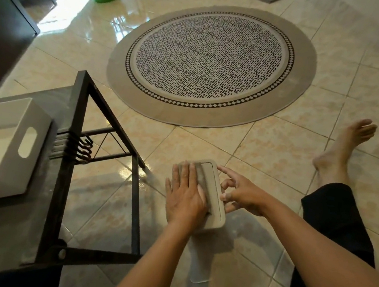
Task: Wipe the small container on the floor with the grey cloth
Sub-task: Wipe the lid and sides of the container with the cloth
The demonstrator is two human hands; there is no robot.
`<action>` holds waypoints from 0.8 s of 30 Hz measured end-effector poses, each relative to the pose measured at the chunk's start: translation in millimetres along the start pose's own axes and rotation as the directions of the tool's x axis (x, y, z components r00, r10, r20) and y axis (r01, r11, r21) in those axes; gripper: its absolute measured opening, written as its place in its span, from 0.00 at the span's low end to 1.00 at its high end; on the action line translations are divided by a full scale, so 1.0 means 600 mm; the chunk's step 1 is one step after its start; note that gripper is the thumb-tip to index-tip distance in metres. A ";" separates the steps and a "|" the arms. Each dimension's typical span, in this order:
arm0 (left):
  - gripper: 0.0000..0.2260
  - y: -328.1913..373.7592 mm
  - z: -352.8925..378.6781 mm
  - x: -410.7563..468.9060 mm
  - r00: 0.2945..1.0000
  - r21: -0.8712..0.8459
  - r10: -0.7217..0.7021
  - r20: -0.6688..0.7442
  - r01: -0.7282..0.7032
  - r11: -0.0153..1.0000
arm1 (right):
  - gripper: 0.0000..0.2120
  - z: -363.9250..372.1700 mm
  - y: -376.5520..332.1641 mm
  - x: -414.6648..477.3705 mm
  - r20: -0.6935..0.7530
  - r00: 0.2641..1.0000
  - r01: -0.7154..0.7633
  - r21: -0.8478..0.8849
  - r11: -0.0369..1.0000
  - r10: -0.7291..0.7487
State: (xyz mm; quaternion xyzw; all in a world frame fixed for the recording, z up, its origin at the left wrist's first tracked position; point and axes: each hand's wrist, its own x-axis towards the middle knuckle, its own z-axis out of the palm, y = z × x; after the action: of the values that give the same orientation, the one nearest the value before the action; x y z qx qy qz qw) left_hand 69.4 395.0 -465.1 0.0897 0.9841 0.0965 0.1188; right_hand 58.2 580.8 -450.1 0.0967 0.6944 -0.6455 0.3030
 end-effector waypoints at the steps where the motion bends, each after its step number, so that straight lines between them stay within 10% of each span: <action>1: 0.43 0.002 0.010 -0.020 1.000 -0.016 -0.029 0.001 0.029 0.999 | 0.43 0.001 0.004 -0.001 -0.004 1.000 0.011 0.011 1.000 -0.011; 11: 0.32 0.034 0.023 -0.028 0.994 0.051 0.108 -0.017 -0.107 0.993 | 0.46 0.062 0.053 -0.028 -0.292 0.956 0.030 0.222 0.975 0.037; 15: 0.29 -0.003 0.020 -0.029 0.960 0.063 0.277 -0.049 -0.274 0.960 | 0.32 0.003 0.008 -0.004 -0.537 0.819 -0.014 -0.369 0.929 -0.201; 19: 0.27 -0.030 0.005 -0.026 0.922 0.110 0.386 -0.017 -0.382 0.918 | 0.27 -0.041 -0.058 0.035 -0.262 0.907 0.074 -0.672 0.737 -0.329; 24: 0.27 -0.051 -0.011 -0.026 0.881 0.137 0.473 0.011 -0.470 0.872 | 0.29 -0.045 -0.087 0.061 0.060 0.995 0.097 -0.701 0.706 -0.078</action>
State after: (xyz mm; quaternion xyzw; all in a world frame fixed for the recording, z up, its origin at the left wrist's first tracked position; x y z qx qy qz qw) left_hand 78.2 361.0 -462.1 0.3335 0.9381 0.0565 0.0741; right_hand -6.6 589.5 -427.0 -0.0671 0.8875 -0.3478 0.2948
